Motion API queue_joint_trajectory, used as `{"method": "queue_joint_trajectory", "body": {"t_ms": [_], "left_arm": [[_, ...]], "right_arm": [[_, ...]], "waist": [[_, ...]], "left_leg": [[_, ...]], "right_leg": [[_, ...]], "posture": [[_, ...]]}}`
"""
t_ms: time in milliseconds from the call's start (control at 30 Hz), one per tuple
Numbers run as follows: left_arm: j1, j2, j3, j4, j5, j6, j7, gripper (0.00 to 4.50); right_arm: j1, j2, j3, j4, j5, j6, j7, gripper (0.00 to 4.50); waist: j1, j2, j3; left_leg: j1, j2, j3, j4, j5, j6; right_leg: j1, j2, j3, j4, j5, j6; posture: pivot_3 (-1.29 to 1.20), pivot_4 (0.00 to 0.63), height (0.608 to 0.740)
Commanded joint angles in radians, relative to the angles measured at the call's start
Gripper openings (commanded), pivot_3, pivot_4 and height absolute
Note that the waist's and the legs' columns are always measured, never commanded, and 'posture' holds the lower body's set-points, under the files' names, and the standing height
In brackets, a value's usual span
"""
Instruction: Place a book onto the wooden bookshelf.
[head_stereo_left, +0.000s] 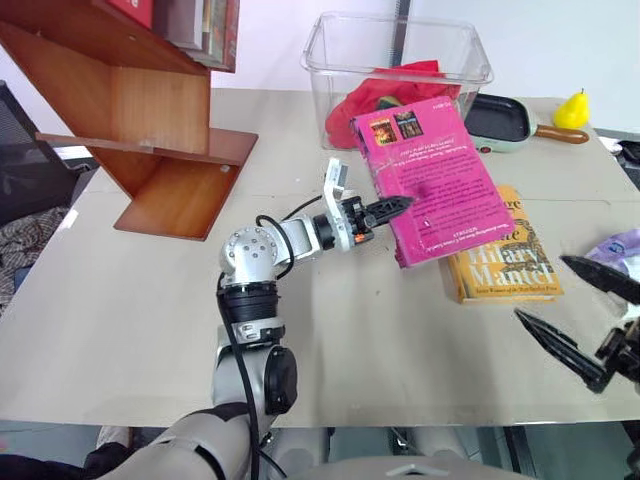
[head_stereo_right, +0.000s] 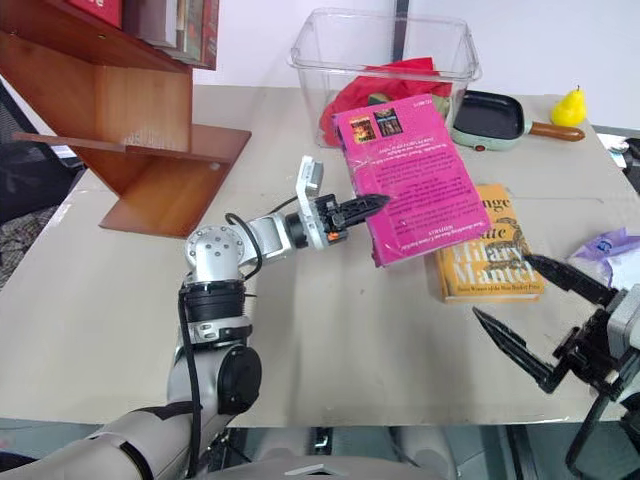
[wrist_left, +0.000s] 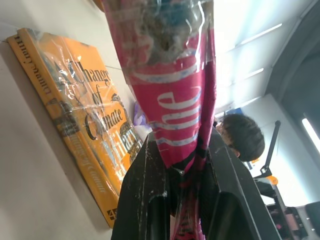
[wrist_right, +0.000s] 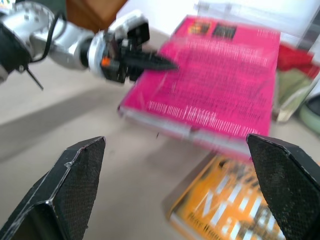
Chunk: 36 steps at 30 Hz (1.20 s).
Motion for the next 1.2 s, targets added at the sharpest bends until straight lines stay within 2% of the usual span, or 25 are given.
{"method": "queue_joint_trajectory", "body": {"t_ms": [33,300,467,567,700,767,1000,1033,1100,1200], "left_arm": [[-0.021,0.057,-0.053,-0.094,0.02,-0.084,-0.051,0.11],[0.114,0.215,-0.233,-0.415,0.193,-0.375,-0.125,0.11],[0.109,0.333,-0.331,-0.457,0.425,-0.694,-0.179,0.11],[0.08,0.471,-0.391,-0.463,0.624,-0.982,-0.261,0.11],[0.022,0.632,-0.329,-0.428,0.699,-1.253,-0.378,0.11],[0.008,0.702,-0.303,-0.408,0.713,-1.324,-0.422,0.11],[-0.064,1.091,-0.166,-0.345,0.72,-1.33,-0.628,0.11],[-0.066,1.125,-0.156,-0.329,0.719,-1.337,-0.644,0.11],[-0.022,1.235,-0.102,-0.26,0.745,-1.376,-0.7,0.11],[0.066,1.347,-0.025,-0.129,0.79,-1.505,-0.753,0.11]], "right_arm": [[-0.123,-0.045,0.051,0.053,0.042,0.004,-0.017,4.5],[-0.462,-0.066,0.264,0.238,0.003,-0.005,0.038,4.5],[-0.561,-0.046,0.328,0.295,-0.029,-0.018,0.065,4.5],[-0.61,-0.019,0.367,0.322,-0.045,-0.032,0.069,4.5],[-0.65,0.008,0.394,0.356,-0.051,-0.042,0.089,4.5],[-0.659,0.016,0.403,0.385,-0.063,-0.052,0.11,4.5],[-0.734,0.08,0.478,0.506,-0.107,-0.097,0.181,4.5],[-0.743,0.087,0.484,0.518,-0.112,-0.101,0.189,4.5],[-0.767,0.102,0.499,0.554,-0.121,-0.111,0.213,4.5],[-0.811,0.125,0.517,0.601,-0.123,-0.118,0.242,4.5]], "waist": [[-0.003,0.0,0.0],[-0.004,0.002,0.001],[0.012,0.002,0.001],[0.011,0.002,0.001],[0.01,0.002,0.001],[0.01,0.002,0.001],[0.002,0.001,0.003],[0.0,0.001,0.004],[-0.003,0.001,0.004],[-0.012,0.003,0.006]], "left_leg": [[0.0,0.0,0.0,0.0,0.0,0.0],[-0.001,-0.001,0.0,-0.002,0.0,0.0],[-0.001,-0.002,0.001,-0.002,0.0,0.0],[-0.001,-0.002,0.003,-0.002,0.0,0.0],[-0.001,-0.002,0.003,-0.002,0.0,0.0],[-0.001,-0.002,0.004,-0.002,0.0,0.0],[-0.001,0.001,0.007,-0.002,0.0,0.0],[-0.001,0.002,0.007,-0.002,0.0,0.0],[-0.001,0.002,0.008,-0.002,0.0,0.0],[-0.001,0.002,0.01,-0.003,0.0,0.0]], "right_leg": [[0.0,0.001,0.0,0.0,0.0,0.0],[-0.001,0.001,0.002,0.0,0.0,-0.001],[-0.001,0.0,0.0,-0.001,0.0,-0.001],[-0.001,0.0,0.001,-0.001,0.0,-0.001],[-0.001,0.0,0.001,-0.001,0.0,-0.001],[-0.001,0.0,0.001,-0.001,0.0,-0.001],[-0.002,0.001,0.001,-0.001,0.0,0.0],[-0.003,0.002,0.001,-0.001,0.0,0.0],[-0.004,0.002,0.002,0.0,0.0,0.0],[-0.005,0.001,0.002,0.0,0.0,0.0]], "posture": [[0.0,0.15,0.74],[0.0,0.15,0.74],[0.0,0.15,0.74],[0.0,0.15,0.74],[0.0,0.15,0.74],[0.0,0.15,0.74],[0.0,0.15,0.74],[0.0,0.15,0.74],[0.0,0.15,0.74],[0.0,0.15,0.74]]}}
